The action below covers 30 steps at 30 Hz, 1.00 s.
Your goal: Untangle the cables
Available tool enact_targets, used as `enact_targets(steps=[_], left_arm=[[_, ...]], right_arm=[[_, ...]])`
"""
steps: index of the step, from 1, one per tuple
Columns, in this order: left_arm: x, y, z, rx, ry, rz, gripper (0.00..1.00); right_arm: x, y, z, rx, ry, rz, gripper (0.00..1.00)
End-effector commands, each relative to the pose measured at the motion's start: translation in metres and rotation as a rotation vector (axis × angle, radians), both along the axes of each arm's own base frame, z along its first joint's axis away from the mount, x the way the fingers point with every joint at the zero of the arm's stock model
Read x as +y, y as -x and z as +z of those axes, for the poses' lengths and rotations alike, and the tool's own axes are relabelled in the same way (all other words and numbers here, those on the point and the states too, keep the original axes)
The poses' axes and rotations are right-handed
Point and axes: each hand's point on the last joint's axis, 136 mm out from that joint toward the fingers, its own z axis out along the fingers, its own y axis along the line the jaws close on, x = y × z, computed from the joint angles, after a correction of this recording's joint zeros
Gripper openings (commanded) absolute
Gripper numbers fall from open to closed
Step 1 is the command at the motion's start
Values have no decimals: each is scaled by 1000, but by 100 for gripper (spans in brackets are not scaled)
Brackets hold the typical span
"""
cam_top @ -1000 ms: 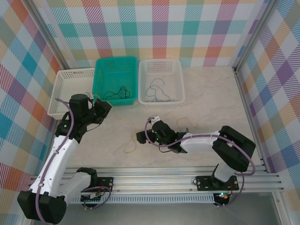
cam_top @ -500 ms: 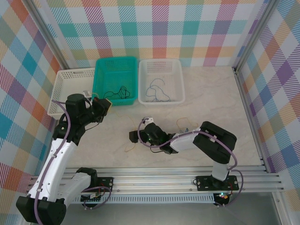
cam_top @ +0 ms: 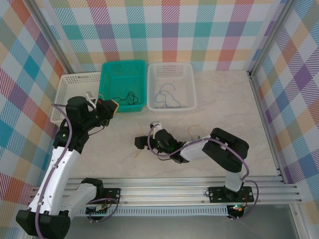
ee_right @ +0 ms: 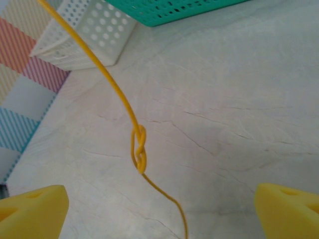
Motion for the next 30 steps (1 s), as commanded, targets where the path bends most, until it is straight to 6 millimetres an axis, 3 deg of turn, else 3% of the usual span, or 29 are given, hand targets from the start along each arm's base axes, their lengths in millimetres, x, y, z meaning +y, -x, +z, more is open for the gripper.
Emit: enact_targets(steps=[1, 6, 13, 14, 19, 23, 27, 30], left_arm=[[-6, 2, 33, -81, 31, -31, 0], [-7, 5, 42, -99, 43, -36, 0], [-11, 7, 52, -112, 88, -54, 0], [-11, 7, 52, -113, 90, -53, 0], [1, 11, 59, -130, 25, -1, 0], [38, 15, 67, -124, -192, 139, 0], [105, 24, 74, -83, -492, 394, 0], [151, 37, 76, -39, -643, 583, 0]], right_arm=[[6, -2, 13, -51, -67, 42, 96], [19, -13, 16, -107, -42, 47, 97], [59, -26, 12, -191, -39, 55, 95], [62, -30, 7, -199, -26, 39, 92], [55, -36, -11, -185, 8, -13, 49], [28, -27, -24, -180, 102, -14, 24], [-13, -19, -30, -149, 151, -42, 3], [-41, -19, -27, -152, 200, -84, 0]])
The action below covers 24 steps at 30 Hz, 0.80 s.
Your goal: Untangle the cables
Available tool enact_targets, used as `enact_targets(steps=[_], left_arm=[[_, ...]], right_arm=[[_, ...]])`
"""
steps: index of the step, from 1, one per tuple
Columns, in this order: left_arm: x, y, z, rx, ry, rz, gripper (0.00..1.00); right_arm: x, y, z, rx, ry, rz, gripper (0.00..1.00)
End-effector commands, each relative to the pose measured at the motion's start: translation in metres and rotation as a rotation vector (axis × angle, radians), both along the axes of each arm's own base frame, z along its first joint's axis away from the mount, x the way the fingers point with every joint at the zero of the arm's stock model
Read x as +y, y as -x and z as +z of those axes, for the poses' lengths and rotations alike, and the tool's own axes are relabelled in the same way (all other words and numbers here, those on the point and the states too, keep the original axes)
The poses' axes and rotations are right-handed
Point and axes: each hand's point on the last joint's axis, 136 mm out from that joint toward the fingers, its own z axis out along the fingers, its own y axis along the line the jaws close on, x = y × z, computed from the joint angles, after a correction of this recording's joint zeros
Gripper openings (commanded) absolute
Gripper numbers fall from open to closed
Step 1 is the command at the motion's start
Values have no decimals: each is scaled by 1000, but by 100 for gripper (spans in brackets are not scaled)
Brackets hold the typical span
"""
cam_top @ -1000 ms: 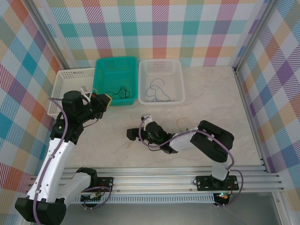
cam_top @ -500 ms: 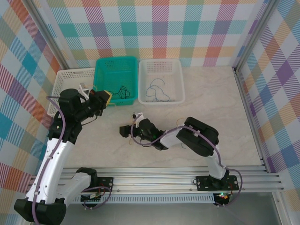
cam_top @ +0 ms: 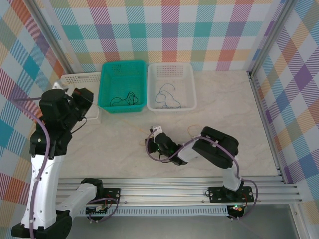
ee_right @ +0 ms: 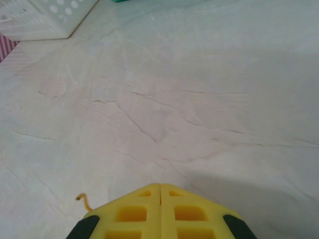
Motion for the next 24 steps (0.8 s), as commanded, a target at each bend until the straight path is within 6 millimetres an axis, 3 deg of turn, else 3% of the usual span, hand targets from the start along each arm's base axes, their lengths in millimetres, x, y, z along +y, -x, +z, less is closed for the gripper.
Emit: enact_targets(steps=[1, 4, 9, 11, 13, 16, 19, 22, 24], left_arm=[[69, 24, -15, 119, -257, 300, 0], [82, 30, -8, 107, -297, 354, 0], [54, 8, 11, 0, -243, 200, 0], [61, 7, 15, 29, -252, 241, 0], [82, 13, 16, 68, -292, 351, 0], [111, 29, 16, 98, -322, 498, 0], [128, 42, 13, 122, -315, 562, 0], [128, 39, 3, 137, -278, 531, 0], [119, 29, -4, 134, -244, 468, 0]], right_arm=[[-27, -9, 19, -36, 12, -69, 0], [-41, -12, 18, -16, 24, -91, 0], [-7, 2, 51, -62, -15, 110, 0], [-4, -2, 57, -55, -15, 93, 0], [-29, -19, 37, 18, 59, -85, 0], [-85, -35, 8, 118, 64, -321, 0], [-133, -42, 2, 139, 105, -458, 0], [-151, -47, 14, 100, 117, -486, 0], [-148, -49, 22, 71, 119, -451, 0]])
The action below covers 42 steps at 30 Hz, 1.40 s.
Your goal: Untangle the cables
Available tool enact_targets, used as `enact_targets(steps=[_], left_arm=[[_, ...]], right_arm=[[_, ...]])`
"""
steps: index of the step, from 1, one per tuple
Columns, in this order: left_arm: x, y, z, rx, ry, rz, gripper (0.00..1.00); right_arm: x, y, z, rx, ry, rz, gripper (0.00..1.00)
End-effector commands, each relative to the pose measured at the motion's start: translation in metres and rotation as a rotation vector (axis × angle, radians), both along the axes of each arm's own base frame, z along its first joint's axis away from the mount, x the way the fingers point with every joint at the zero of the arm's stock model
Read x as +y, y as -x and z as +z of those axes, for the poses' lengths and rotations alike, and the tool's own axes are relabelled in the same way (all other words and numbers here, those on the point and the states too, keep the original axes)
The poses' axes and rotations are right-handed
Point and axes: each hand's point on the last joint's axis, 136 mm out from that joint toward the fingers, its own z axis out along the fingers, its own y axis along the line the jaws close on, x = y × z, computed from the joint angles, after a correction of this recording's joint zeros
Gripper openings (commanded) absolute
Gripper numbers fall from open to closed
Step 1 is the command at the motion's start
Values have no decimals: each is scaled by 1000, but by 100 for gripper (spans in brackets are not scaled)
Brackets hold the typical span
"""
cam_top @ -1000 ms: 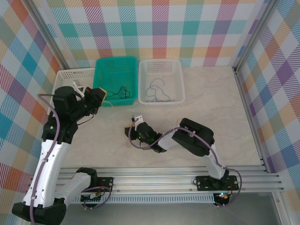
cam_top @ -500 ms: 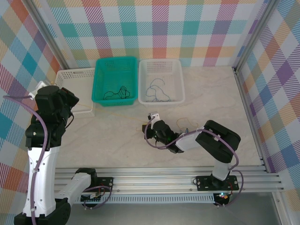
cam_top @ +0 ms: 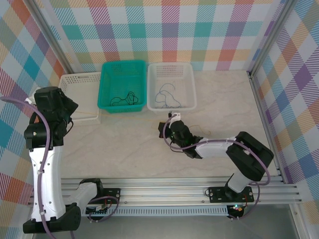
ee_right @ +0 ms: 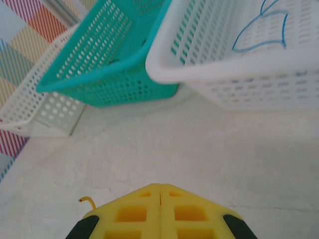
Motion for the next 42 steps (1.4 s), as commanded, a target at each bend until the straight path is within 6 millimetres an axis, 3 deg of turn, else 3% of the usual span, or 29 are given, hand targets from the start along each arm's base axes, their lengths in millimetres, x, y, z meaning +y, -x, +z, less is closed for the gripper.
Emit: enact_targets(steps=[1, 5, 9, 12, 17, 18, 19, 20, 23, 26, 35, 42], left_arm=[[16, 0, 33, -153, -23, 59, 0], [-25, -37, 39, -245, 84, -191, 0], [-35, -55, 54, -259, 115, -256, 0], [-26, -58, 72, -279, 92, -212, 0], [-15, -63, 111, -333, 19, -182, 0], [-13, -65, 119, -337, 3, -179, 0], [-12, -63, 132, -353, -20, -175, 0], [-10, -63, 140, -363, -37, -170, 0], [-1, -57, 167, -383, -98, -135, 0], [11, -52, 182, -398, -138, -82, 0], [51, -56, 208, -503, -245, 138, 0], [59, -79, 215, -575, -284, 156, 0]], right_arm=[[-64, -5, -62, 113, 223, -156, 0], [-23, 4, -34, 19, 178, 32, 5], [21, 23, -5, -65, 160, 236, 14], [39, 33, 7, -87, 137, 300, 31], [38, 35, 19, -80, 118, 287, 62], [36, 35, 21, -77, 123, 280, 72], [32, 35, 23, -73, 132, 263, 92], [27, 34, 23, -65, 140, 244, 100], [12, 34, 26, -74, 161, 197, 100], [0, 36, 28, -71, 189, 167, 100], [-18, 41, 34, -69, 208, 128, 99], [-26, 41, 36, -73, 218, 97, 100]])
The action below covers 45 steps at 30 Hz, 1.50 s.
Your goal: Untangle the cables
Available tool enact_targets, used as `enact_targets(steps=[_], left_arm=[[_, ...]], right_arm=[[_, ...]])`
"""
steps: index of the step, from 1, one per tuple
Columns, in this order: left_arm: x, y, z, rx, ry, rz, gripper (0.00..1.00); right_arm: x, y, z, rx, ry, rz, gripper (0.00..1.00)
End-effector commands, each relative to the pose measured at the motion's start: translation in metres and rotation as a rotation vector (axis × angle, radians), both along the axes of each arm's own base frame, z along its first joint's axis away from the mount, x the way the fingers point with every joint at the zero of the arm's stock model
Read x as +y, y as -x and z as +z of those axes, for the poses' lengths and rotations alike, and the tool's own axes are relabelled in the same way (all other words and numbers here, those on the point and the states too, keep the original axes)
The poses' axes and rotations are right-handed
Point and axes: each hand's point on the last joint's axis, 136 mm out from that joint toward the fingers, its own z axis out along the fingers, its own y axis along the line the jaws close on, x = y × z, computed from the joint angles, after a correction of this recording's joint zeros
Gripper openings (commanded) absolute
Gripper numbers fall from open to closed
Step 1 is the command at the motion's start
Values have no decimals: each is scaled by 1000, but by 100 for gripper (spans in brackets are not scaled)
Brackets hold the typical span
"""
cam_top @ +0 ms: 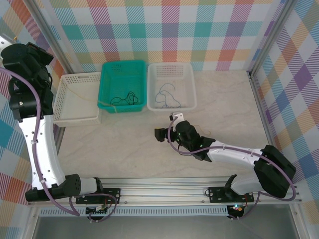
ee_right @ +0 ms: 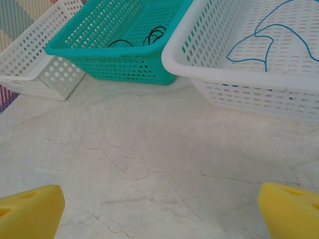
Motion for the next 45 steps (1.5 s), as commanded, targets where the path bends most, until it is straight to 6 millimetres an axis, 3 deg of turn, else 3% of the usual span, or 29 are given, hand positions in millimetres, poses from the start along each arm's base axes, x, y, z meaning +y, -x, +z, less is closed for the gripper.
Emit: enact_targets(steps=[1, 5, 9, 12, 16, 20, 26, 30, 35, 40, 42, 45], left_arm=[[11, -4, 31, -105, -57, 43, 0], [12, -30, 37, -114, -65, 3, 0], [20, -65, 26, -79, -96, -8, 0], [37, -95, -2, -16, -87, -6, 0], [60, -126, -72, 142, -40, 16, 0], [80, -128, -148, 251, 23, 41, 0], [52, -142, -250, 443, 148, -122, 0], [48, -125, -308, 623, 273, -94, 0], [26, -112, -359, 818, 348, -175, 0], [24, -101, -394, 972, 326, -185, 0], [23, -101, -400, 1012, 313, -201, 6], [24, -102, -406, 1056, 313, -211, 26]], right_arm=[[-10, -1, 3, -10, 8, -34, 100], [-15, -1, 2, -11, 18, -50, 100], [-18, 1, 0, -4, 17, -57, 100], [-19, 2, -2, 4, 10, -64, 100], [-22, 3, -1, 8, 2, -70, 100], [-25, 6, 0, 11, 0, -73, 100], [-25, 5, 4, 5, 12, -73, 100], [-25, 3, 6, 7, 19, -82, 100], [-32, 0, 5, 26, 14, -132, 100], [-40, -1, 2, 43, 29, -176, 100], [-43, -1, 1, 49, 32, -188, 100], [-47, 0, 1, 56, 28, -206, 100]])
